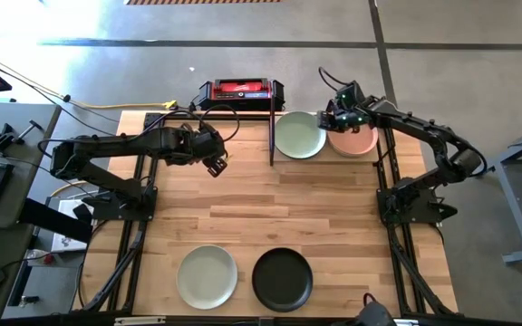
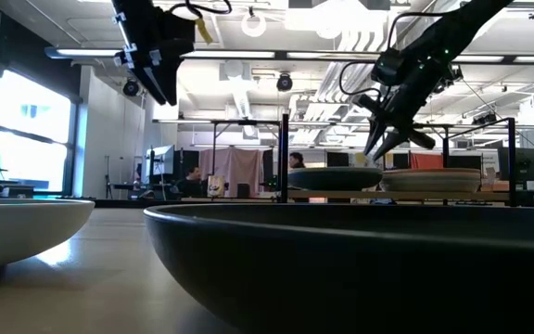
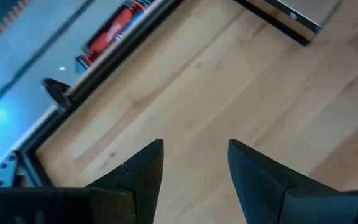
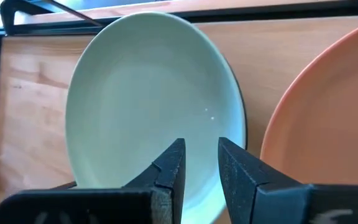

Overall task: Place and stack plates onto a shelf
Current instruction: Stack the white plate on top of the light green plate on the shelf

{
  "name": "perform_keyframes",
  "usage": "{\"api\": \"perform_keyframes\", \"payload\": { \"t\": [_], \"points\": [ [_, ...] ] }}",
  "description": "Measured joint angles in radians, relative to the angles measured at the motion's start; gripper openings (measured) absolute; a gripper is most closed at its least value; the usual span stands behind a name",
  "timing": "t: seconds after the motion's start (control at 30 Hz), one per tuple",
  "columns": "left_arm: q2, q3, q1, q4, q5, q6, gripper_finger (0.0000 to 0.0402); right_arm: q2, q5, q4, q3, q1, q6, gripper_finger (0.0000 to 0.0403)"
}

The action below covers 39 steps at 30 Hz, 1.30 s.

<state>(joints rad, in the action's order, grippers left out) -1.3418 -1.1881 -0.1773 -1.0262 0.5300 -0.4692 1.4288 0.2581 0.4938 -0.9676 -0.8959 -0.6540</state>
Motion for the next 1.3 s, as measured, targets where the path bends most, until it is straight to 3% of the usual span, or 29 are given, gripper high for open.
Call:
{"api": "perform_keyframes", "payload": {
  "t": [0.27,0.63,0.93,1.3],
  "points": [
    [0.0,0.0,0.021,-0.072,-0.221,0.001,0.017,-0.049,0.104,0.002,0.0,0.013,-0.019,0.0074],
    [0.0,0.135,0.212,-0.07,-0.316,-0.036,0.017,-0.231,0.075,0.001,0.0,0.177,-0.125,0.0074],
    [0.0,0.267,0.378,0.008,-0.424,-0.073,0.017,-0.247,-0.078,0.002,-0.001,0.397,-0.261,0.0074],
    [0.0,0.361,0.574,0.171,-0.444,-0.228,0.017,-0.247,-0.275,0.002,-0.001,0.642,-0.43,0.0074]
  ]
}}
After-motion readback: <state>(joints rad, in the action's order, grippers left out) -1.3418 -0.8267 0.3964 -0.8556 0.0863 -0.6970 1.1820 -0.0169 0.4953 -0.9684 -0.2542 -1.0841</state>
